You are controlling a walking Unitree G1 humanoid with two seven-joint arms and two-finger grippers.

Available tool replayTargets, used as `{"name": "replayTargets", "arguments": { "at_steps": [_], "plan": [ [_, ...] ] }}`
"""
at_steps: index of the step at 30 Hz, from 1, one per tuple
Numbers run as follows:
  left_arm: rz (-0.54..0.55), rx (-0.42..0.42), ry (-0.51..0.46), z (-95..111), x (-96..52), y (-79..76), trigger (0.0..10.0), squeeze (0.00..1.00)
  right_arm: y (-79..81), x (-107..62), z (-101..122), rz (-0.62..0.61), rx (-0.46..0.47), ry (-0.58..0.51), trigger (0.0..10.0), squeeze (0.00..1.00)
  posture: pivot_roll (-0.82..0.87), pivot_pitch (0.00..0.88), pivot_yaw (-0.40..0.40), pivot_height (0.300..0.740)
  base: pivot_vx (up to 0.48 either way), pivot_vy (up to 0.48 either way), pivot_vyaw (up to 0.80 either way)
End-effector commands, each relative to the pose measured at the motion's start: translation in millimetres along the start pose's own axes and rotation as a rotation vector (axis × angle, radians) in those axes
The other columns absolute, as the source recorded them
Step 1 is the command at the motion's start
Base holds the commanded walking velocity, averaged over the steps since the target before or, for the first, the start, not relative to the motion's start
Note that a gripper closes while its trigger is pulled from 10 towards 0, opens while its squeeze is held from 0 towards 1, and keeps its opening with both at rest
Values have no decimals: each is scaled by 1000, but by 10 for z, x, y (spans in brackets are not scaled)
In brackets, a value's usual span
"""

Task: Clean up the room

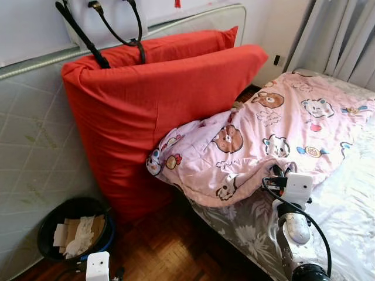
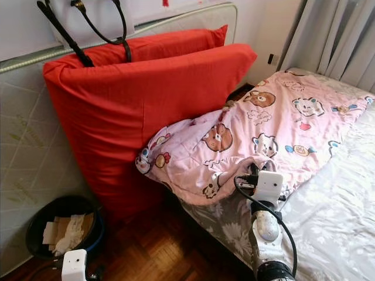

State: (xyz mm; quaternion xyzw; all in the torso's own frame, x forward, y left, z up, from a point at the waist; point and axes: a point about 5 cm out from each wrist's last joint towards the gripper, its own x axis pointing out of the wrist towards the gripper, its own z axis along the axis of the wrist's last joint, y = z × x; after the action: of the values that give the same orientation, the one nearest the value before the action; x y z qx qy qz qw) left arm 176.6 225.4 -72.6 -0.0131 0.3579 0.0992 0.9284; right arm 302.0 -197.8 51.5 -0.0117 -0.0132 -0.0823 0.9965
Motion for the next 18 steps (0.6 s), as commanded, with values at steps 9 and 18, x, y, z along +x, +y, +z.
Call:
{"name": "replayTargets", "arguments": {
  "at_steps": [9,18],
  "plan": [
    [-10,13,15,-54,-18,-34,10000,0,-32,53,94,7,-18,-37,10000,0,53,32,-32,740,0,0,0],
    [-12,10,16,-56,-18,-42,10000,0,-16,53,86,15,-19,-32,10000,0,51,32,-33,740,0,0,0]
  ]
}}
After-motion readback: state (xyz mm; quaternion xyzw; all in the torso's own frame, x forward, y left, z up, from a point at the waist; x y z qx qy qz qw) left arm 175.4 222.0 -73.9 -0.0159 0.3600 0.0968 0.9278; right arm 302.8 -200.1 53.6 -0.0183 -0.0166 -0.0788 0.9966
